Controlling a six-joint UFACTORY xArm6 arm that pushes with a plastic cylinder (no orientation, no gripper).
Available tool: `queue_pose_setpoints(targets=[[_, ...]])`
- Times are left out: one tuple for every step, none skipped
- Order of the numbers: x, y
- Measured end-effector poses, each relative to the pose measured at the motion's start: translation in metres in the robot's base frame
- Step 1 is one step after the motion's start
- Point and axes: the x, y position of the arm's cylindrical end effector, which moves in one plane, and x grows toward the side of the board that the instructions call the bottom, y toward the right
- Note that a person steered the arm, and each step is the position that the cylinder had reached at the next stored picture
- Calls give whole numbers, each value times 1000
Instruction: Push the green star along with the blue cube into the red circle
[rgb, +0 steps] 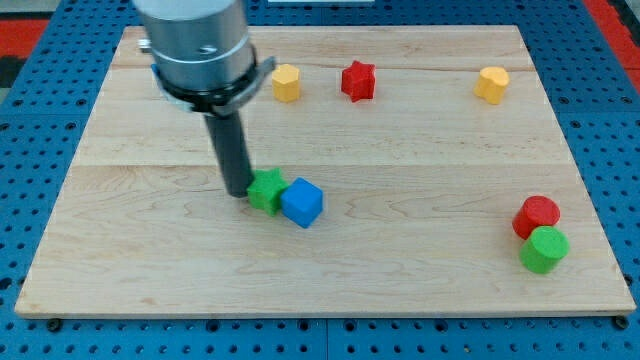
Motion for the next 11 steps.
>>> queue_pose_setpoints(targets=[[5, 36], [22, 64], [55, 75], [64, 100], [64, 98], [63, 63], [50, 41], [34, 50], [36, 73], [38, 94], [38, 118]])
